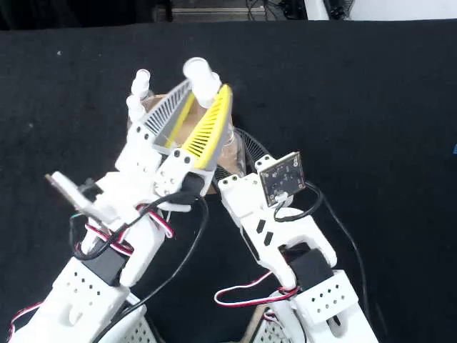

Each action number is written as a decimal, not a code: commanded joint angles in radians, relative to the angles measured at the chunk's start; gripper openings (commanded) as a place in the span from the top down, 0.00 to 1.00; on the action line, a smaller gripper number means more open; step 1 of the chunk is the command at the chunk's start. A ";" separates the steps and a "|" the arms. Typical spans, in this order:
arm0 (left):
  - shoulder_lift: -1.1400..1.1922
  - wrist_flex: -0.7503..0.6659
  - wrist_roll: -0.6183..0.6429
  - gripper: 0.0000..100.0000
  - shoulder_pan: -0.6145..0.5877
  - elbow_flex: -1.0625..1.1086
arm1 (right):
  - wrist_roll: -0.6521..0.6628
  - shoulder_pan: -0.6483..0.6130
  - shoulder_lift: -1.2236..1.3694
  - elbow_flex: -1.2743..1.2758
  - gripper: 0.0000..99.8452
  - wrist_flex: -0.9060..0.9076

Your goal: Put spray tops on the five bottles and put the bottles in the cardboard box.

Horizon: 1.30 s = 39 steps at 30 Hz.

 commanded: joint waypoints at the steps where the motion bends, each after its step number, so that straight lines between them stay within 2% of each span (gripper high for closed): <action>1: -0.006 0.040 0.002 0.97 0.010 -0.067 | 0.000 -0.011 -0.024 -0.004 0.99 -0.029; 13: -0.181 0.044 0.006 0.97 -0.012 -0.048 | 0.000 -0.011 -0.024 0.002 0.99 -0.029; 23: -0.011 0.044 0.002 0.97 -0.012 -0.054 | 0.000 -0.011 -0.024 0.002 0.99 -0.029; 30: 0.005 0.046 0.000 0.97 -0.013 -0.053 | 0.000 -0.011 -0.024 0.002 0.99 -0.029; 34: 0.011 0.146 0.005 0.97 -0.013 -0.070 | 0.000 -0.011 -0.024 0.002 0.99 -0.029; 36: 0.006 0.218 0.008 0.92 -0.012 -0.082 | 0.000 -0.011 -0.024 0.002 0.99 -0.029; 39: 0.006 0.316 0.009 0.76 -0.012 -0.081 | 0.000 -0.011 -0.024 0.002 0.99 -0.029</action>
